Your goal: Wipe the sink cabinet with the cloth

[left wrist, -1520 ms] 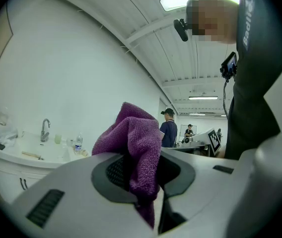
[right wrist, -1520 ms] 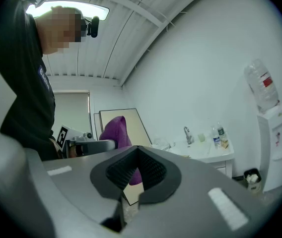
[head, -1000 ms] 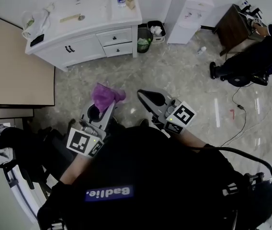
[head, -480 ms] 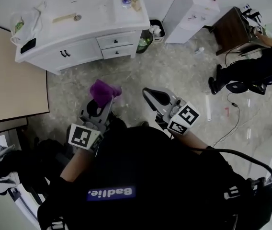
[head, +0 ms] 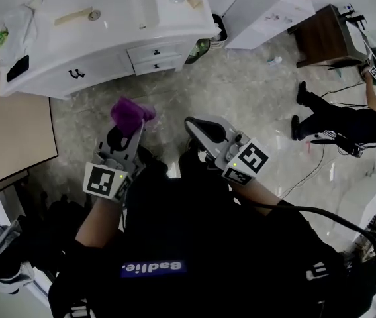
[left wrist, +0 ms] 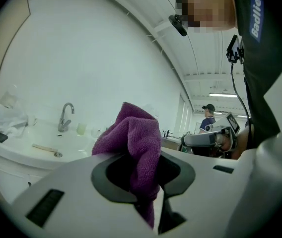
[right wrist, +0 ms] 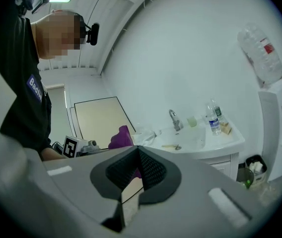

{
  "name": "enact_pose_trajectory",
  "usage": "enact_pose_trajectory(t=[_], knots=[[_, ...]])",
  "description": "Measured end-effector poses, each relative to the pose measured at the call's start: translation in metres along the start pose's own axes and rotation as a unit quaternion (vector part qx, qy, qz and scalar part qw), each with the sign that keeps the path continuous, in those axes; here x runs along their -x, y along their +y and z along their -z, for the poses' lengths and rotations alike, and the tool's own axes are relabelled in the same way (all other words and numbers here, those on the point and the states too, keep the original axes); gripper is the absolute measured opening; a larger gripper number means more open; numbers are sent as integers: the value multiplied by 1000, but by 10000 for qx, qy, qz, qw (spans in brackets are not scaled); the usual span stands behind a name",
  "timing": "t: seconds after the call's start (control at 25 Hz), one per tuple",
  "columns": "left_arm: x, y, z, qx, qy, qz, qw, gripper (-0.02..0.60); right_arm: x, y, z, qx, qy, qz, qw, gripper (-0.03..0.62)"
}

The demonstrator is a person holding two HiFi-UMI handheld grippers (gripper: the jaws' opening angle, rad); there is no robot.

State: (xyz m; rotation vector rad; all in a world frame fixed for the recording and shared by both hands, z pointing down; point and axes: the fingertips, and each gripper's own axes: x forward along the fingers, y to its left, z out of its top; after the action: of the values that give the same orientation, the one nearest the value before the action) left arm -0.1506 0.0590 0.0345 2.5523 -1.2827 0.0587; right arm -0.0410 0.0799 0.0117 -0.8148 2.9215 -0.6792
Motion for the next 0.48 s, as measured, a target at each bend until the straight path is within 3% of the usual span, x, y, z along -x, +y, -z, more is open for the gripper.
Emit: enact_pose_trajectory(t=[0.2, 0.32, 0.48], knots=[[-45, 41, 51, -103, 35, -488, 9987, 87, -21, -60, 58, -180, 269, -250, 9992, -6], [-71, 77, 103, -210, 122, -834, 9962, 87, -35, -101, 105, -218, 361, -386, 9984, -6], [-111, 121, 187, -297, 235, -1031, 9940, 87, -52, -162, 169, -164, 398, -445, 9981, -6]])
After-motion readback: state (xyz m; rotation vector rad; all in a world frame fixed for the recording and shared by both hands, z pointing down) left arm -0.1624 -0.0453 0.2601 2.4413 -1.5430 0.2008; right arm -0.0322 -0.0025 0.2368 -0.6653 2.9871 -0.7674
